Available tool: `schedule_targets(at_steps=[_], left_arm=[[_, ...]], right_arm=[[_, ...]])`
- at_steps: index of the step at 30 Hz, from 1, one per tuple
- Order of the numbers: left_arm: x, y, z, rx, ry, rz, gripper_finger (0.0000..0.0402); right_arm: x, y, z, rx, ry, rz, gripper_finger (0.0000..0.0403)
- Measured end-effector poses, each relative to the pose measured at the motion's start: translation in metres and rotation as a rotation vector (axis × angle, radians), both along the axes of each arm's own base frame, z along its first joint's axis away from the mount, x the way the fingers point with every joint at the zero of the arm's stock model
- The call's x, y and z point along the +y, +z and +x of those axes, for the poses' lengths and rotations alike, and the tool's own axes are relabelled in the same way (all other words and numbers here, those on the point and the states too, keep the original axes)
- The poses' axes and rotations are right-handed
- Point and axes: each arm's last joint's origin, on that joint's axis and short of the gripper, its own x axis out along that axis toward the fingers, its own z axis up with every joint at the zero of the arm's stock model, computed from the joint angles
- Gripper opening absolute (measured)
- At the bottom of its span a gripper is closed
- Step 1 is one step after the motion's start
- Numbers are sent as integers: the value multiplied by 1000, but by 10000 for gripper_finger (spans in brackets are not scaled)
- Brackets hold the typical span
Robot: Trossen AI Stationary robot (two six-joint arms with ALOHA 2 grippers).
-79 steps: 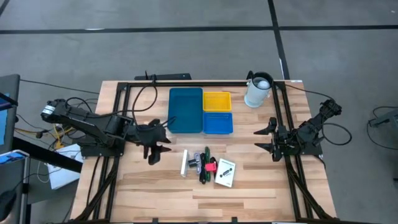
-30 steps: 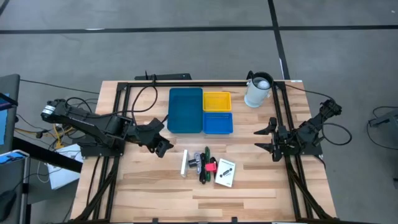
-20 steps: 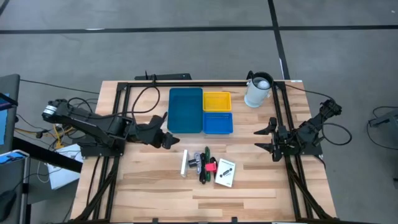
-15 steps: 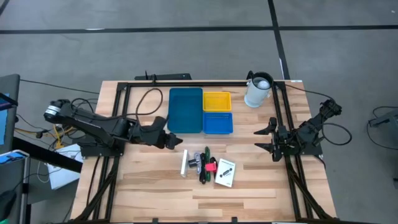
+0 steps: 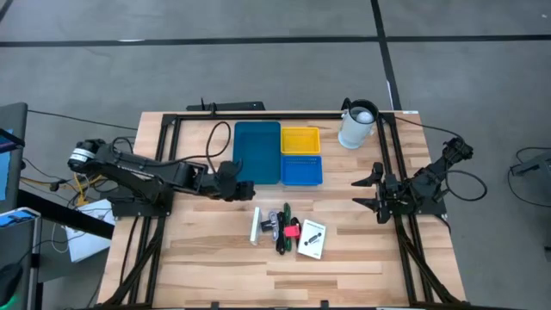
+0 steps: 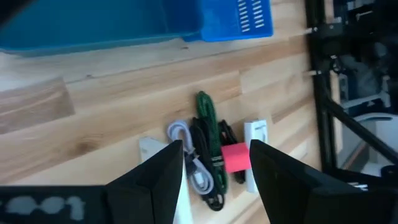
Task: Pick and place items into bin
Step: Put the left card reader box into the yellow bin
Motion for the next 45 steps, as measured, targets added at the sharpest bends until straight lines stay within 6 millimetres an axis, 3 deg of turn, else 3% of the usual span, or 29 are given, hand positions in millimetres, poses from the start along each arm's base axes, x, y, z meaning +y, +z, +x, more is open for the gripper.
schedule_targets(at_steps=[4, 12, 15, 18, 31, 36, 45], left_arm=[[1, 4, 0, 8, 12, 9, 176], [1, 35, 1, -7, 27, 97, 176], [-3, 35, 1, 59, 52, 73, 176], [-8, 39, 12, 69, 49, 70, 176], [-23, 42, 75, 411, 30, 108, 176], [-26, 38, 88, 466, 34, 127, 176], [-27, 30, 91, 496, 64, 144, 176]], right_arm=[[0, 0, 0, 2, 0, -1, 235], [0, 0, 0, 3, 0, -2, 235], [0, 0, 0, 3, 0, -2, 235], [0, -1, 0, 8, 0, -6, 235], [0, -3, 0, 22, 0, -17, 235], [0, -3, 0, 23, 1, -18, 235], [0, -3, 0, 28, 0, -22, 235]])
